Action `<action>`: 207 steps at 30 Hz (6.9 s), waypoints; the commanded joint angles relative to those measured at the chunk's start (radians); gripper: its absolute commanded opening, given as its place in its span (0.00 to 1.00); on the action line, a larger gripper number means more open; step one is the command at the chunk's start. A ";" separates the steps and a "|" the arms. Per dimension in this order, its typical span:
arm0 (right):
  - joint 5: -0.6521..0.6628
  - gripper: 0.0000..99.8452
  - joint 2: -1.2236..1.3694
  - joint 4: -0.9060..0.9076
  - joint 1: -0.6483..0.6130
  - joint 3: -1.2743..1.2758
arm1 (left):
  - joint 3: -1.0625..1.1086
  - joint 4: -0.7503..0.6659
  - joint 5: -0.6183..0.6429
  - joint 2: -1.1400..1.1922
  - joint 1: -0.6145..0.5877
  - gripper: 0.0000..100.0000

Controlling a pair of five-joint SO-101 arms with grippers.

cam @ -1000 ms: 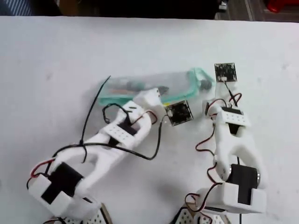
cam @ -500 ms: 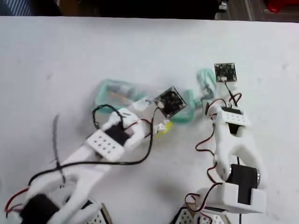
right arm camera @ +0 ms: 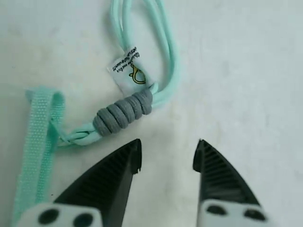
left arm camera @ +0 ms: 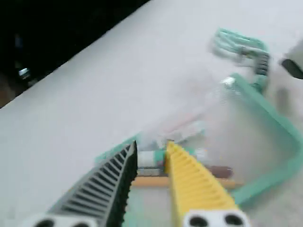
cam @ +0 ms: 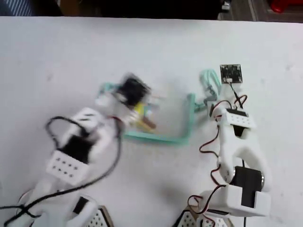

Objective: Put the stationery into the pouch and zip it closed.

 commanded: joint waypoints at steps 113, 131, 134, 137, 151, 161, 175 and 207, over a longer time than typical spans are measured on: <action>0.092 0.02 -1.770 1.013 -0.487 -0.110 | -0.488 0.864 0.069 -0.970 -0.472 0.02; 0.091 0.02 -1.768 0.512 -0.487 0.560 | 0.265 0.496 0.075 -0.970 -0.475 0.02; 0.092 0.02 -1.768 0.401 -0.487 0.683 | 0.387 0.420 0.075 -0.970 -0.475 0.02; 0.092 0.02 -1.768 0.308 -0.486 0.795 | 0.514 0.322 0.075 -0.970 -0.475 0.02; 0.087 0.02 -1.762 0.220 -0.397 0.945 | 0.781 0.089 0.071 -0.969 -0.469 0.02; 0.084 0.02 -1.762 0.590 -0.383 0.945 | 0.779 0.267 0.075 -0.969 -0.467 0.02; 0.084 0.02 -1.764 0.881 -0.378 0.945 | 0.779 0.588 0.075 -0.969 -0.473 0.02; 0.084 0.02 -1.764 0.881 -0.378 0.945 | 0.779 0.588 0.074 -0.969 -0.472 0.02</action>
